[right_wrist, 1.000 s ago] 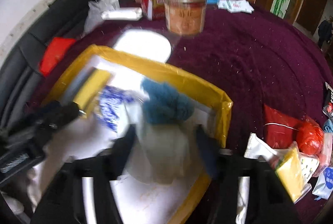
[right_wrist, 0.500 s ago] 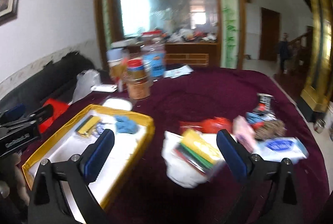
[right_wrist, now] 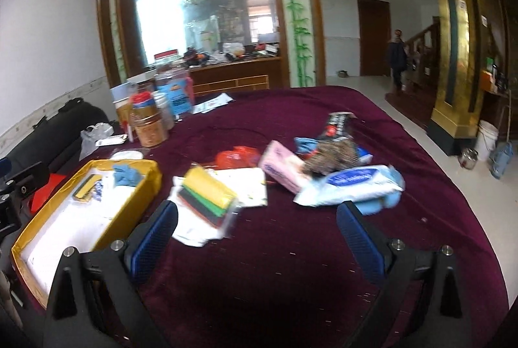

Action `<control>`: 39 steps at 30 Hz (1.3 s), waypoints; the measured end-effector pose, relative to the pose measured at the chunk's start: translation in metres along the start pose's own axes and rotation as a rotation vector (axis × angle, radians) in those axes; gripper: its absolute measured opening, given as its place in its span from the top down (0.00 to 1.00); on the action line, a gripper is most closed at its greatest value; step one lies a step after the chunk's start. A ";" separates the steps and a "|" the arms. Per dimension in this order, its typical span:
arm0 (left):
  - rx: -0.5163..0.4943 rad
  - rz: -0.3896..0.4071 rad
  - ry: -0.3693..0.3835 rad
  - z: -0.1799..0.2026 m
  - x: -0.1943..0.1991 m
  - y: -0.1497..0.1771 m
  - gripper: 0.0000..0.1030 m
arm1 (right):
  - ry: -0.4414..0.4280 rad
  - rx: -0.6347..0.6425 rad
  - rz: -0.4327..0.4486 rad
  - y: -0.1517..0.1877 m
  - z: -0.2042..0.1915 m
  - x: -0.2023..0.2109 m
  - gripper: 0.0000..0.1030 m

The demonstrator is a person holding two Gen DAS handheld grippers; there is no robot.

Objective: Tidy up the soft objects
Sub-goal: 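Move back to the pile and grasp the yellow-green sponge pack with the left tool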

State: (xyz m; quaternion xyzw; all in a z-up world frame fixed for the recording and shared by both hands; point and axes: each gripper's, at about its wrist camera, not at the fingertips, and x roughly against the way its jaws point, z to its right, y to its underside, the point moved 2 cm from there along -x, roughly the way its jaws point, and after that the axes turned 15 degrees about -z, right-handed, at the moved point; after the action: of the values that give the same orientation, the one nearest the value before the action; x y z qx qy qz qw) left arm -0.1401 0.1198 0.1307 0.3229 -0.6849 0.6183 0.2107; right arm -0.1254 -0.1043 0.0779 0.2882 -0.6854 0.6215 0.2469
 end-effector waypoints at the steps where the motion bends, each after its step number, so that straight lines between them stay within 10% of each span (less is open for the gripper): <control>1: -0.007 -0.003 0.004 0.004 0.000 0.001 0.01 | 0.005 -0.005 0.000 0.001 0.004 0.000 0.05; 22: -0.098 -0.110 0.037 0.062 -0.032 0.000 0.01 | 0.155 -0.089 0.077 -0.060 0.103 -0.007 0.01; 39: 0.022 -0.379 0.243 0.092 -0.139 -0.045 0.01 | 0.064 -0.157 -0.023 -0.076 0.133 -0.076 0.01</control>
State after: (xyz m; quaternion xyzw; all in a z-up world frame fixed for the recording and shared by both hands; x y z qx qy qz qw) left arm -0.0005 0.0532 0.0539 0.3713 -0.5746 0.6095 0.4005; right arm -0.0155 -0.2347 0.0652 0.2557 -0.7204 0.5720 0.2975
